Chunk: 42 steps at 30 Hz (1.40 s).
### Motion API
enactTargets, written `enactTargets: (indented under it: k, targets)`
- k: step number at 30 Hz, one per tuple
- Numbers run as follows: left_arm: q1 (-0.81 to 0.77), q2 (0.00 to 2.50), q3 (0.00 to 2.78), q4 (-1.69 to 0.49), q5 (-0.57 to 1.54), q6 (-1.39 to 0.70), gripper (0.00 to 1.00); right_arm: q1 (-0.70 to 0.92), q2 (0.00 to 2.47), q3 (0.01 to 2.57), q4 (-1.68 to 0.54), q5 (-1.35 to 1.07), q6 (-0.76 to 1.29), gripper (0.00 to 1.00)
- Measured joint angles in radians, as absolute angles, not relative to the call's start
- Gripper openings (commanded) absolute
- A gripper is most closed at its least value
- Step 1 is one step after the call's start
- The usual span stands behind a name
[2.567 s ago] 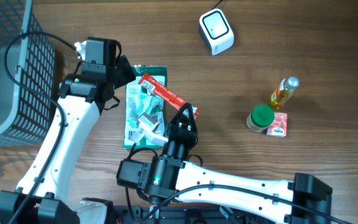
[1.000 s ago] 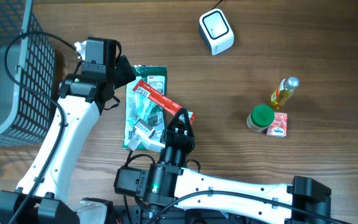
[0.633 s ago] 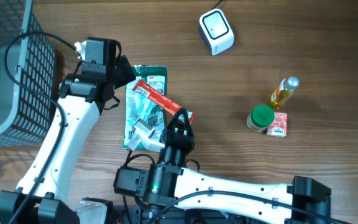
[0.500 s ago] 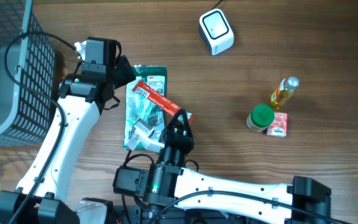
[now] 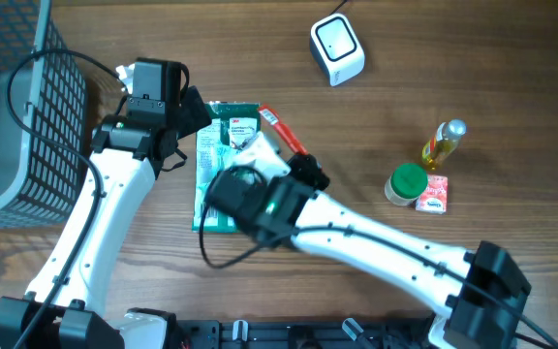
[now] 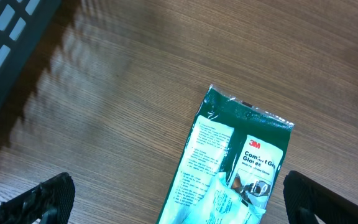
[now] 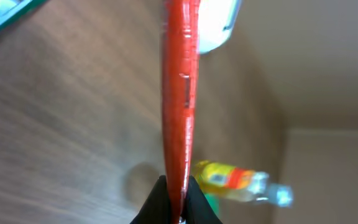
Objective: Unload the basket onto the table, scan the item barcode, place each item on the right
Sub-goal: 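Carry the red stick up to the scanner window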
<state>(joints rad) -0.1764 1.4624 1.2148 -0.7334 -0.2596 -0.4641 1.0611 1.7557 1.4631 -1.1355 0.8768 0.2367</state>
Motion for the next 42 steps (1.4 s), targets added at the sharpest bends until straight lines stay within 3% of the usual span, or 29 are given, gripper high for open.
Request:
enactTargets:
  k: [11,15,21,30,36,42]
  targets:
    - [-0.176,1.462,1.215,-0.733,-0.260,-0.464,1.00,0.727,1.756,1.463,-0.948,0.097,0.269,0.04]
    - [-0.176,1.462,1.215,-0.733,-0.260,-0.464,1.00,0.613,1.756,1.533,-1.038,-0.057,0.270,0.04]
    - [-0.176,1.462,1.215,-0.733,-0.259,-0.464,1.00,0.456,1.749,1.860,-1.075,-0.299,0.194,0.04]
    - [-0.176,1.462,1.215,-0.733,-0.260,-0.464,1.00,0.167,1.880,1.873,-0.959,-0.763,0.152,0.04]
    - [-0.176,1.462,1.215,-0.733,-0.260,-0.464,1.00,0.109,2.059,1.873,-0.786,-0.999,0.160,0.04]
    - [-0.176,1.462,1.215,-0.733,-0.260,-0.464,1.00,0.094,2.156,1.867,-0.570,-1.048,0.329,0.04]
